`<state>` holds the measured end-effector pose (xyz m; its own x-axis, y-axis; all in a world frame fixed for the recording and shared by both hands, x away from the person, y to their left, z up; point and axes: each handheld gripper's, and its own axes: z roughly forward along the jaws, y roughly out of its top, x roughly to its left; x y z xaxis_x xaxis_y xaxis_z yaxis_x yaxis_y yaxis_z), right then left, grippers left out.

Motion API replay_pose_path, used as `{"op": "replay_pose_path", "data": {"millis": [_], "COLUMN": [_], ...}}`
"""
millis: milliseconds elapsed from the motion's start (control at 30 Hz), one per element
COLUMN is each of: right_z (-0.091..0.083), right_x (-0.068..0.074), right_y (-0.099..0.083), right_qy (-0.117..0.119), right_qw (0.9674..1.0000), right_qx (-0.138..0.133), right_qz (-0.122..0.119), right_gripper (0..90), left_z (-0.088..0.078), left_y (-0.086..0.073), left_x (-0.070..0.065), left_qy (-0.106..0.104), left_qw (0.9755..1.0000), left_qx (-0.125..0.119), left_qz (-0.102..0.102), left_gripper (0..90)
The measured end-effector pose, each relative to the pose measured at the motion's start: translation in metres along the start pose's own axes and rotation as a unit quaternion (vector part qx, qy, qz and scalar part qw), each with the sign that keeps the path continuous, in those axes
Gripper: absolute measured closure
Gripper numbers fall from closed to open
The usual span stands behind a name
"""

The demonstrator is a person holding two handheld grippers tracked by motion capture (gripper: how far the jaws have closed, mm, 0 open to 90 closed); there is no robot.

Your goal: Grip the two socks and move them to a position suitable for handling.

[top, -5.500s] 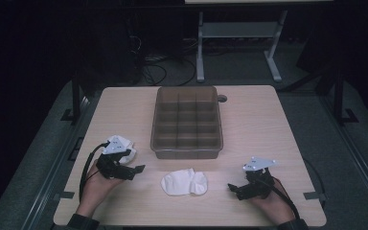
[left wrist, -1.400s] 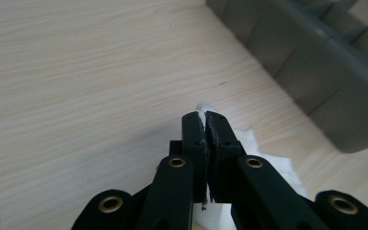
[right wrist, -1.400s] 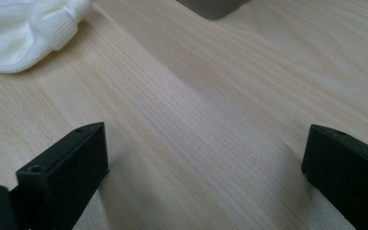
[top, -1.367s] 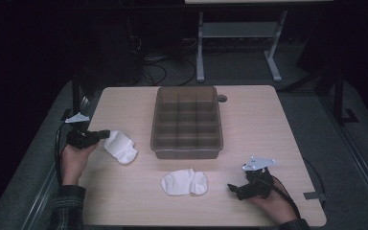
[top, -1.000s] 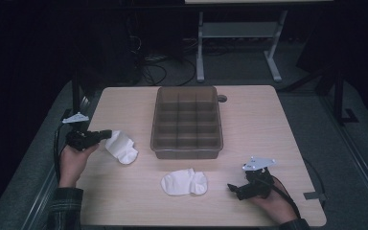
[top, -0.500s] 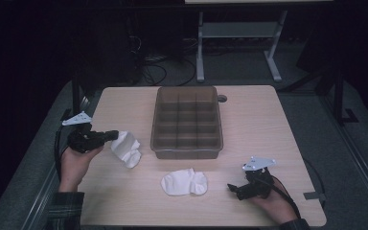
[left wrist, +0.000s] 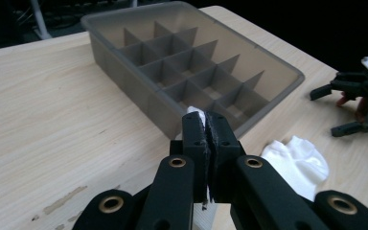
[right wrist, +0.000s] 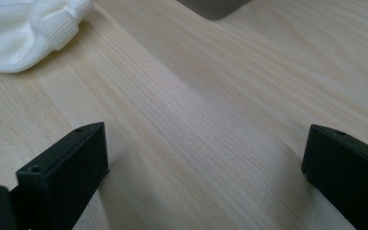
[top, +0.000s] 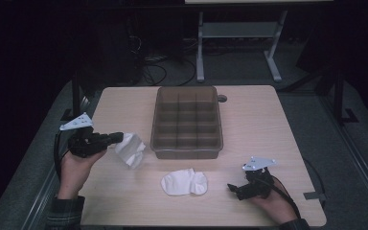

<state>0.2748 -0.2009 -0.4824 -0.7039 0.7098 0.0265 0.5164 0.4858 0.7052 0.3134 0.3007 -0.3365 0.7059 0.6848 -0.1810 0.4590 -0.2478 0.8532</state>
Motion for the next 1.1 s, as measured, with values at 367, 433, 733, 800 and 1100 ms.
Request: {"op": "replay_pose_path", "data": {"millis": [367, 433, 733, 800, 1100], "right_z": [0.000, 0.000, 0.000, 0.000, 0.000], "right_x": [0.000, 0.000, 0.000, 0.000, 0.000], "right_y": [0.000, 0.000, 0.000, 0.000, 0.000], "right_qy": [-0.001, -0.001, -0.001, -0.001, -0.001], "right_qw": [1.0000, 1.0000, 1.0000, 1.0000, 1.0000], "right_qx": [0.002, 0.001, 0.001, 0.001, 0.001], "right_qz": [-0.001, -0.001, -0.002, -0.001, -0.003], "right_gripper": [1.4, 1.4, 1.4, 1.4, 1.4], "left_z": [-0.001, 0.000, 0.012, 0.015, 0.035], "left_y": [-0.001, -0.002, 0.001, 0.002, 0.006], "left_x": [-0.023, -0.026, -0.042, -0.045, -0.064], "left_qy": [-0.028, -0.033, -0.068, -0.073, -0.105], "left_qw": [0.9995, 0.9994, 0.9975, 0.9970, 0.9938], "left_qx": [-0.001, -0.001, -0.001, 0.001, 0.009], "left_qz": [0.014, 0.015, 0.021, 0.026, 0.034], "left_gripper": [88.2, 88.2, 88.2, 88.2, 88.3]}}
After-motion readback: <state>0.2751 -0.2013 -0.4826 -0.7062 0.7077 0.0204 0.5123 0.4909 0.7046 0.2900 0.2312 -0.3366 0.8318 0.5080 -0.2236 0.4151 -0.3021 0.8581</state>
